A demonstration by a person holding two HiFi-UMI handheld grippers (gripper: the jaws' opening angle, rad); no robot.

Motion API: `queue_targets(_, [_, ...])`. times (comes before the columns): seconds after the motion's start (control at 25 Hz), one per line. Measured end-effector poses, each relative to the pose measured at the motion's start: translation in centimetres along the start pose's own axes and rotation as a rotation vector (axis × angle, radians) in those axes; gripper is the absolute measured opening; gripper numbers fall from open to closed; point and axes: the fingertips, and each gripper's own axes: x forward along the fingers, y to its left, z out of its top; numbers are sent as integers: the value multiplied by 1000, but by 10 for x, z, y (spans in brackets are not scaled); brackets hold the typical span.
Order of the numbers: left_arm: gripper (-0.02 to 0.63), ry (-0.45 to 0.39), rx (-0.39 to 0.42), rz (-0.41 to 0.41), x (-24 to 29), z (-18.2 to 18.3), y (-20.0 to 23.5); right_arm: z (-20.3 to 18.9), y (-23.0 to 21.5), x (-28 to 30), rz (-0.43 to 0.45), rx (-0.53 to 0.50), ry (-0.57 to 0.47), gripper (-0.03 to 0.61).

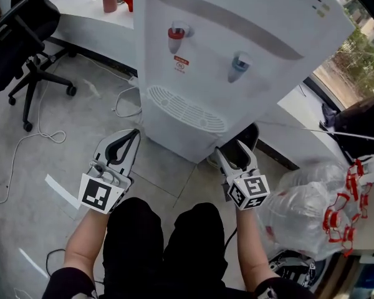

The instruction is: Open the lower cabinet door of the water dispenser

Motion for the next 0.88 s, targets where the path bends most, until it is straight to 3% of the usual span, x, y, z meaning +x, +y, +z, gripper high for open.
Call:
queue_targets(0.32, [9, -25, -17, -13, -2, -1, 2, -6, -3, 17, -10, 0, 16, 262])
queue_targets(0.68, [9, -36, -27, 31, -16, 0, 18, -5, 0, 23, -19, 2, 29, 262])
queue_targets(0.88, [9, -71, -25, 30, -20, 4, 15, -6, 1, 20, -35, -20, 26, 233])
